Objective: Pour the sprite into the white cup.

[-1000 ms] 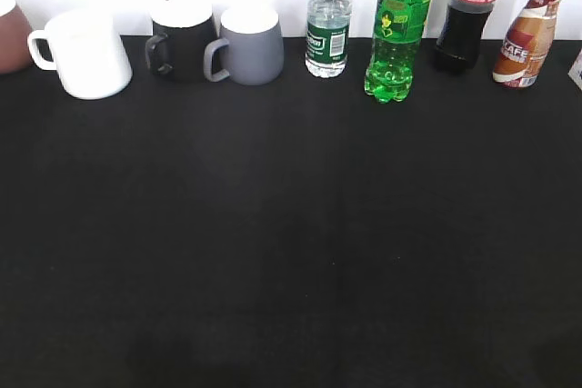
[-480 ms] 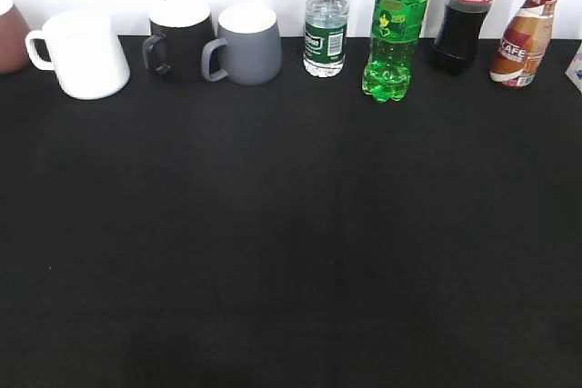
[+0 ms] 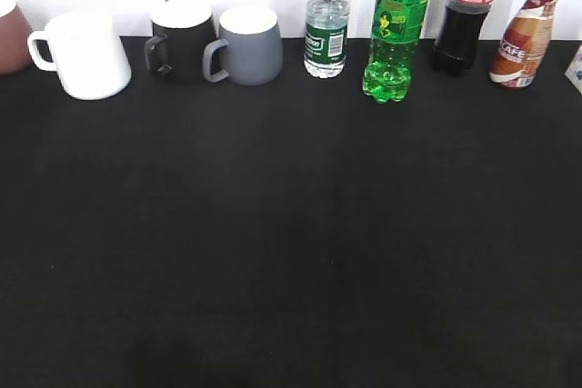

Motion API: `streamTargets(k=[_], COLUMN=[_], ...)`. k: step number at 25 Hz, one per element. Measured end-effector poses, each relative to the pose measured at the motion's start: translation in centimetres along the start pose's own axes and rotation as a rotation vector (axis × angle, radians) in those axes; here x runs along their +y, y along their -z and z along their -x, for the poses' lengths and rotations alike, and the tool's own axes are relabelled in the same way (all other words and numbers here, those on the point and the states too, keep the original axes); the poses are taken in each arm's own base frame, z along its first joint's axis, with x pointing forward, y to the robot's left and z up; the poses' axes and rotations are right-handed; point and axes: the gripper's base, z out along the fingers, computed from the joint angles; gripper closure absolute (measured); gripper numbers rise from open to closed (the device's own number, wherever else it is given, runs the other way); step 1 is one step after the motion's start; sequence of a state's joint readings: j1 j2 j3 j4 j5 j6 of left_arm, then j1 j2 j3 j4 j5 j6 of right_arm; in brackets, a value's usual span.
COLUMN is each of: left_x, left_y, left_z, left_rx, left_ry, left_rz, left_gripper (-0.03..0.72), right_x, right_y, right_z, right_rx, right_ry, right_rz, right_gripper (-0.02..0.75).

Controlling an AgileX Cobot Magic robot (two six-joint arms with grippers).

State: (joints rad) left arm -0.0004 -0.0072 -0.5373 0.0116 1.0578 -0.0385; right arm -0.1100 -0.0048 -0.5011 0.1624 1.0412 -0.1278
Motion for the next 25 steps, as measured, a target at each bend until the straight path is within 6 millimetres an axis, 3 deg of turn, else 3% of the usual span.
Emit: streamTargets(k=[25], left_x=[-0.01], left_y=[0.00], left_z=[0.01], left_rx=[-0.001], left_ry=[0.001], left_rz=[0.000], left_gripper=[0.449], right_x=[0.01], right_y=[0.01], right_z=[-0.07], right_rx=[-0.002], right_ry=[-0.003], right_rz=[-0.004], right_gripper=[0.496])
